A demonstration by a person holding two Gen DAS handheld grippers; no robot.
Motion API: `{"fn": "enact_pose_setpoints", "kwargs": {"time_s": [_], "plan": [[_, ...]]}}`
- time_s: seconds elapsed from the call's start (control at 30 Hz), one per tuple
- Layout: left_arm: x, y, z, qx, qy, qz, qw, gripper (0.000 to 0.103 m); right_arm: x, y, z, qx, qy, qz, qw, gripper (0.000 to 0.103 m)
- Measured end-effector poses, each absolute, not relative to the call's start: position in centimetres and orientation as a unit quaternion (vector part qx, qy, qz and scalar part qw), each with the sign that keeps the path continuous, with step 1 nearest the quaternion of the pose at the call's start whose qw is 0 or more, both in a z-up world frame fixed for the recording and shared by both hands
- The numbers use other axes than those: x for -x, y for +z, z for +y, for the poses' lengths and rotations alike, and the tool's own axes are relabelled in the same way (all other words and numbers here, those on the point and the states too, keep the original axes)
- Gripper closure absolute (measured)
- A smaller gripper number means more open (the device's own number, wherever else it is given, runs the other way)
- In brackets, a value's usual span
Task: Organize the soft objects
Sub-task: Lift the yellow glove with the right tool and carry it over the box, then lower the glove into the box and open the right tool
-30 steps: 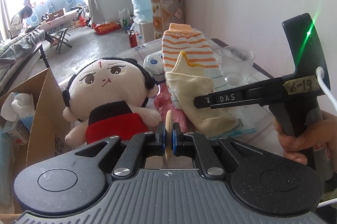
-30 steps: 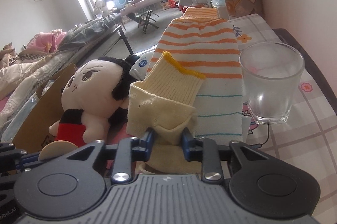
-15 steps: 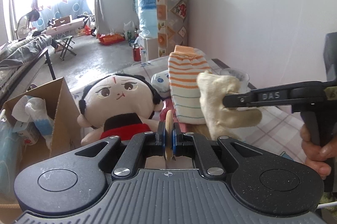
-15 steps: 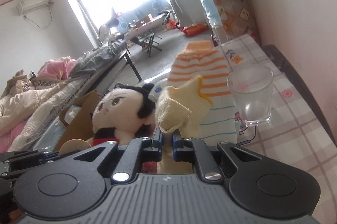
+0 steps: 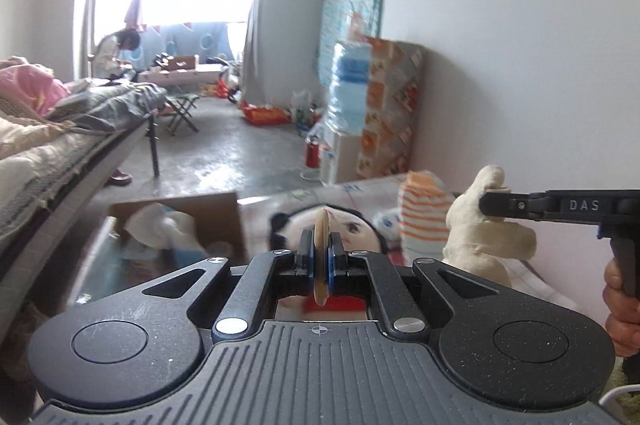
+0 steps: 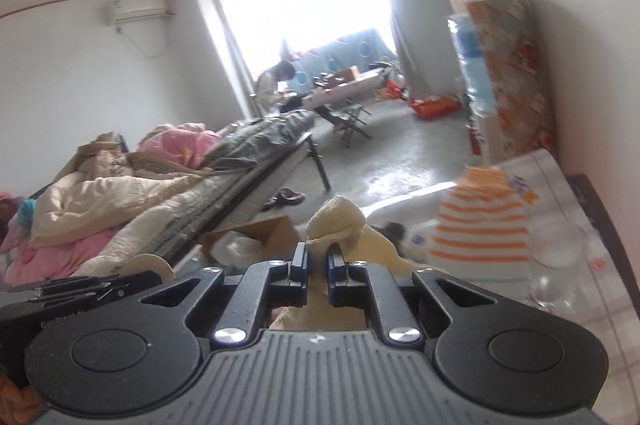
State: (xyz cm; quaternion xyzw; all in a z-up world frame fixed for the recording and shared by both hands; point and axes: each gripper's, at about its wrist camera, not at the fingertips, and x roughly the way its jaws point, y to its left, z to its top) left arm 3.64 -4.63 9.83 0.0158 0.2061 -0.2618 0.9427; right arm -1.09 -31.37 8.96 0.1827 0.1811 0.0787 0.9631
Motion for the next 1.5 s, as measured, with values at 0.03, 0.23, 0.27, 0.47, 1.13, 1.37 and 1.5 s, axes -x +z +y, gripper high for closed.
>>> {"fn": "enact_pose_setpoints", "kwargs": {"time_s": [0.03, 0.23, 0.27, 0.47, 1.13, 1.37, 1.5], "plan": [[-3.8, 10.3, -3.6, -0.014, -0.252, 0.201, 0.947, 0.098, 0.6, 9.5, -30.6, -0.180, 0.090, 0.179, 0.963, 0.094], [-6.0, 12.0, 0.5, -0.010, -0.206, 0.193, 0.959, 0.098, -3.5, 12.6, -25.0, -0.159, 0.164, 0.176, 0.957, 0.093], [-6.6, 12.1, 0.9, -0.010, -0.199, 0.195, 0.960, 0.098, -4.0, 13.0, -24.0, -0.156, 0.174, 0.175, 0.956, 0.093], [-10.3, 11.6, 3.9, -0.007, -0.166, 0.212, 0.963, 0.098, -9.1, 14.6, -18.5, -0.141, 0.233, 0.192, 0.943, 0.093], [-22.2, 3.6, 5.0, 0.008, -0.175, 0.381, 0.908, 0.098, -25.0, 5.8, -11.4, -0.126, 0.241, 0.393, 0.878, 0.093], [-24.6, 1.4, 3.9, -0.016, -0.161, 0.438, 0.884, 0.098, -27.4, 4.4, -9.9, -0.094, 0.230, 0.439, 0.864, 0.093], [-25.3, 0.6, 3.6, -0.033, -0.143, 0.457, 0.877, 0.098, -28.8, 3.7, -8.9, -0.079, 0.222, 0.464, 0.854, 0.093]]}}
